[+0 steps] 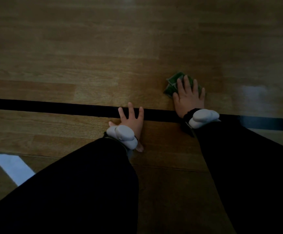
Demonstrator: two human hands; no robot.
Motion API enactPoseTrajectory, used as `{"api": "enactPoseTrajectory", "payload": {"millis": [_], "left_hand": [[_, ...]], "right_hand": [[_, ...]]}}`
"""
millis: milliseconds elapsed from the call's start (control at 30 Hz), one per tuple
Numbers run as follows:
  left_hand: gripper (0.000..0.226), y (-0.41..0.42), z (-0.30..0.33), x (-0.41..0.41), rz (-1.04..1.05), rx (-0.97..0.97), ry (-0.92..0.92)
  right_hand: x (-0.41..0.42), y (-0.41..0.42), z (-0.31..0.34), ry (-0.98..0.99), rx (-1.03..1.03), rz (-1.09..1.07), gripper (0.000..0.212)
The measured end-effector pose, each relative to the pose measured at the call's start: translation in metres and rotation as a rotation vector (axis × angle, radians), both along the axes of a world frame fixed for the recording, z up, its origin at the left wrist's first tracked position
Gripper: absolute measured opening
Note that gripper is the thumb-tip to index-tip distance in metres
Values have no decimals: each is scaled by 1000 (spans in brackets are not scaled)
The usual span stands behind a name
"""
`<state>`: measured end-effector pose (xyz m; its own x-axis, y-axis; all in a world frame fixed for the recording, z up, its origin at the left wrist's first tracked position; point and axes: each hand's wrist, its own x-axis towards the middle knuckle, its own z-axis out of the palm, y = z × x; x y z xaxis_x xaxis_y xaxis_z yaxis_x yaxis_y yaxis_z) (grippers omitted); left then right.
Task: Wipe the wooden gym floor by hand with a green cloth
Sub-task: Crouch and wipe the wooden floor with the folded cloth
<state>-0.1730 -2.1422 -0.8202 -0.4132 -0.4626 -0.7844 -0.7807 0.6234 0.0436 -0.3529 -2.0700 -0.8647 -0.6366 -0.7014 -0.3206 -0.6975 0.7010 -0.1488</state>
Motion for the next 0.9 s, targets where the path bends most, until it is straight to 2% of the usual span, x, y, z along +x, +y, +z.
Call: {"api": "enactPoseTrajectory", "payload": {"millis": [167, 267, 333, 400, 500, 567, 667, 767, 900], "left_hand": [[120, 6, 2, 1, 8, -57, 29], [81, 8, -5, 1, 86, -82, 78], [71, 6, -7, 0, 118, -80, 99], [76, 3, -6, 2, 89, -79, 95], [115, -3, -5, 13, -35, -40, 64], [129, -12, 1, 26, -89, -44, 80], [136, -42, 11, 60, -156, -137, 24], [138, -73, 9, 102, -106, -187, -108], [135, -84, 0, 121, -60, -129, -63]], "right_hand": [[41, 6, 6, -27, 44, 187, 57], [87, 10, 4, -39, 33, 275, 57], [108, 11, 0, -45, 16, 277, 57], [112, 10, -2, -53, -3, 256, 57], [110, 11, -4, -72, 0, 262, 57], [109, 10, -3, -67, -8, 260, 57], [109, 11, -2, -71, -16, 257, 57], [108, 11, -2, -67, -11, 267, 57], [108, 10, -1, -65, 13, 278, 57]]}}
